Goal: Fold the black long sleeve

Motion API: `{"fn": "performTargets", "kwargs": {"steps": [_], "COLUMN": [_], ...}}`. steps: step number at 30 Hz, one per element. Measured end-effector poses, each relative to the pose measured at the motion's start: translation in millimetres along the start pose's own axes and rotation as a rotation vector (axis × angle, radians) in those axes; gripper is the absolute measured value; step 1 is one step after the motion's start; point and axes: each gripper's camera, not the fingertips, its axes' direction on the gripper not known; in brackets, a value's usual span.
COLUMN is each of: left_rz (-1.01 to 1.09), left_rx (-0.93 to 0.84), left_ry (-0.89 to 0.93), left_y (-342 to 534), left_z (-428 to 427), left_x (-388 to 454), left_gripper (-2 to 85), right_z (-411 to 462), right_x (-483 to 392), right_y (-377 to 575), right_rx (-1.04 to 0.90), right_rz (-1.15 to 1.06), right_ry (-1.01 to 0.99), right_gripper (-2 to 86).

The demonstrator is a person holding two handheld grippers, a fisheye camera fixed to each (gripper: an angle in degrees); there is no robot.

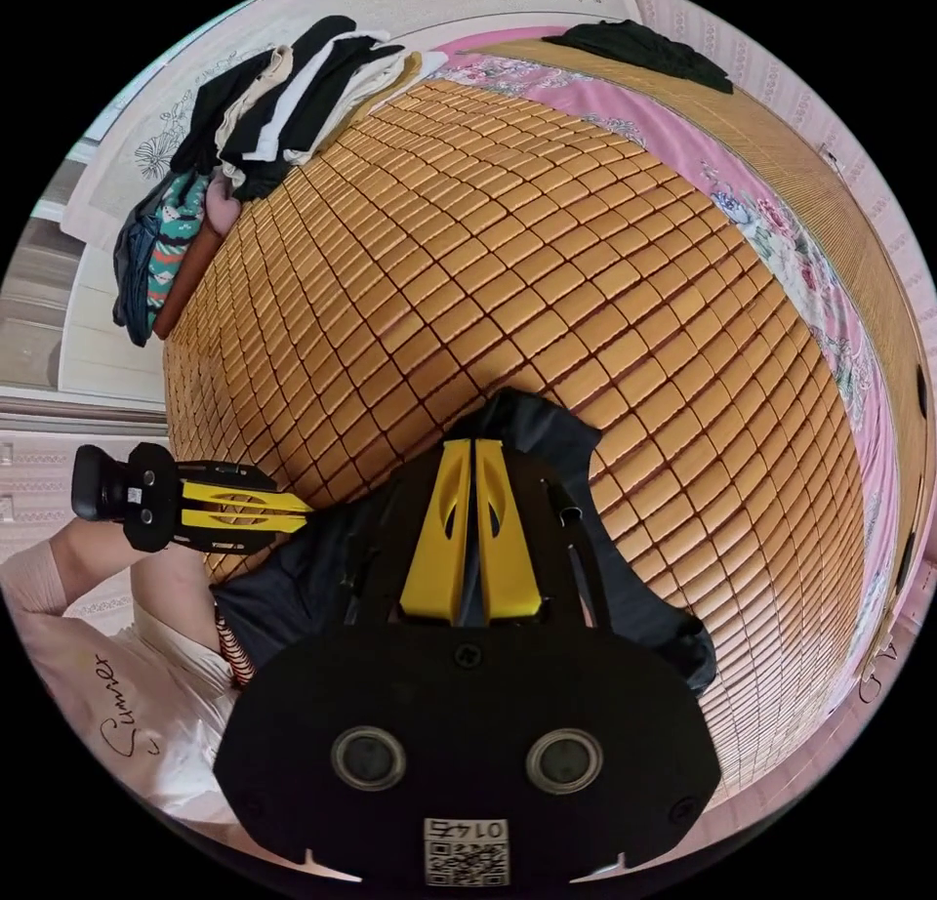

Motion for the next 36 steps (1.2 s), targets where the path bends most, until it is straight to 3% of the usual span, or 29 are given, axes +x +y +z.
{"fn": "performTargets", "kwargs": {"steps": [7, 11, 16, 20, 23, 30, 34, 36], "left_rz": [-0.06, -0.072, -0.088, 0.007, 0.107, 0.128, 0.122, 0.116], "left_rx": [0.009, 0.015, 0.048, 0.094, 0.105, 0.044, -0.12, -0.102], "left_ry": [0.04, 0.033, -0.196, -0.172, -0.04, 0.046, -0.095, -0.078], "left_y": [1, 3, 12, 21, 26, -3, -14, -12], "left_z": [2, 1, -22, -42, -38, 19, 56, 56], "left_x": [-10, -9, 2, 32, 85, 168, 174, 173], "left_gripper": [-0.7, 0.8, 9.1, 8.0, 6.0, 5.1, 4.0, 2.5], "right_z": [-3, -46, -102, -91, -60, -17, -7, -8], "right_x": [30, 34, -15, -84, -131, -182, -188, -189], "right_y": [20, 73, 188, 321, 396, 465, 490, 501], "right_rx": [0.054, 0.273, 0.387, 0.272, 0.159, 0.108, 0.122, 0.154], "right_rz": [0.128, 0.188, 0.067, 0.094, 0.189, 0.335, 0.384, 0.392], "right_ry": [-0.151, -0.099, -0.04, 0.059, 0.104, 0.127, 0.117, 0.104], "right_gripper": [0.0, 0.3, 0.6, 0.0, -0.2, -0.3, -0.3, -0.3]}}
